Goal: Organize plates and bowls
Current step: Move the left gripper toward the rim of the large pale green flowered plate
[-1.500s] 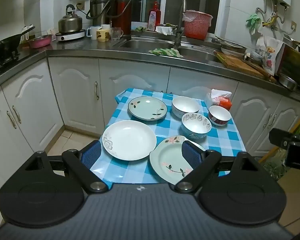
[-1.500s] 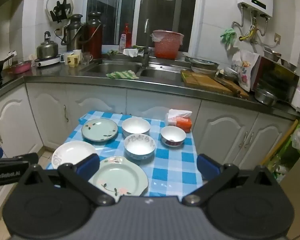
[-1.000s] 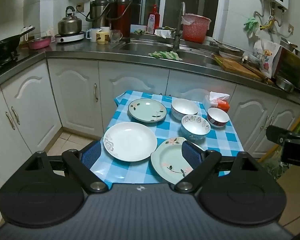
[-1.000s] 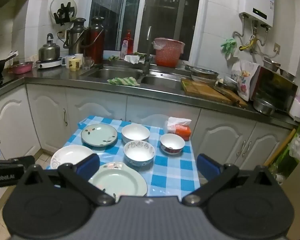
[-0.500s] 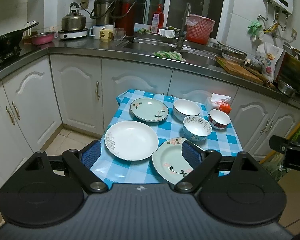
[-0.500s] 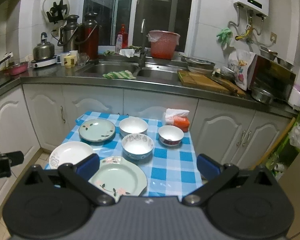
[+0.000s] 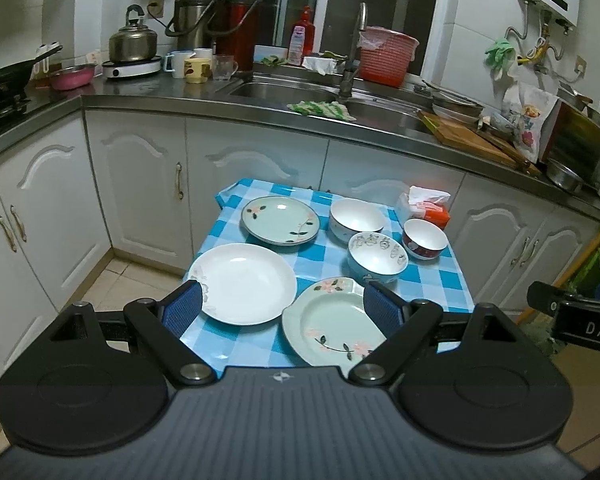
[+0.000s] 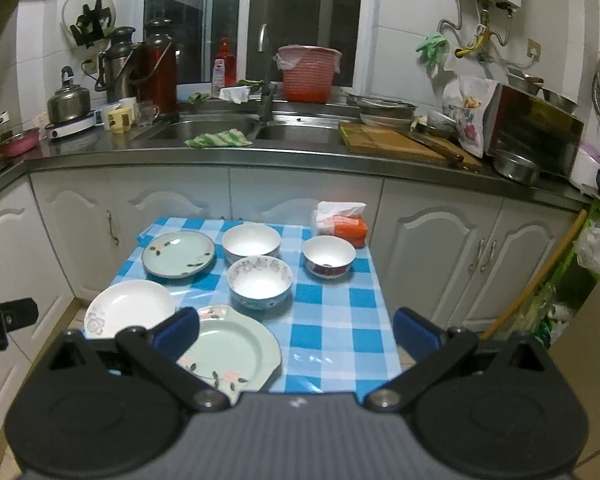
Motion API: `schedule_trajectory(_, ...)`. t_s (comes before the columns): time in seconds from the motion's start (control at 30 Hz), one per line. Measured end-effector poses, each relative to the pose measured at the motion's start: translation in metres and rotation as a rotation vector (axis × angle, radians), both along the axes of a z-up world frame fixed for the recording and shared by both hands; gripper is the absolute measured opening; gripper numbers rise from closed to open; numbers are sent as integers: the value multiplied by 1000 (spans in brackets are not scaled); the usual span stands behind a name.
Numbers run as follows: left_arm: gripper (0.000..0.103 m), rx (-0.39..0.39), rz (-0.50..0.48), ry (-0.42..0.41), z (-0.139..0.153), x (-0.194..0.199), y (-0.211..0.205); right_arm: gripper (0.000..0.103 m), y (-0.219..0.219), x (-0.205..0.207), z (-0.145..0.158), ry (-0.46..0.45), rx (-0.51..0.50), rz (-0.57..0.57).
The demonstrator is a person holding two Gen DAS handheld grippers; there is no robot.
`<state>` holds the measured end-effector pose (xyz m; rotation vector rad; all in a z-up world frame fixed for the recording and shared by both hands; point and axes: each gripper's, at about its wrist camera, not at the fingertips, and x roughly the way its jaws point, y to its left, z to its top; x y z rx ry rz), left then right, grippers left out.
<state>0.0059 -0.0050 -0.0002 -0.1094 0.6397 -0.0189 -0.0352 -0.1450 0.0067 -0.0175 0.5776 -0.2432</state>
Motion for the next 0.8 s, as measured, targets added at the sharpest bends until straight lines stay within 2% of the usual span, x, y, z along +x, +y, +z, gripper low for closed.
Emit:
schedule_trajectory(0.27,103,5,-24,-4,-4,1,2,103,-13,0,-4,-9,14,-32)
schedule_trajectory(0.53,103,16,-45,34,-13,2,2,103,-10,4,-18,36,9,-12)
schedule_trajectory(0.67,103,10,-47,8,-11,8,4,103,-9,6,-22,49,27,-3)
schedule_trajectory(0.8,103,11,-39,-30,-9,11,1,103,-6,6,-23,7,24,3)
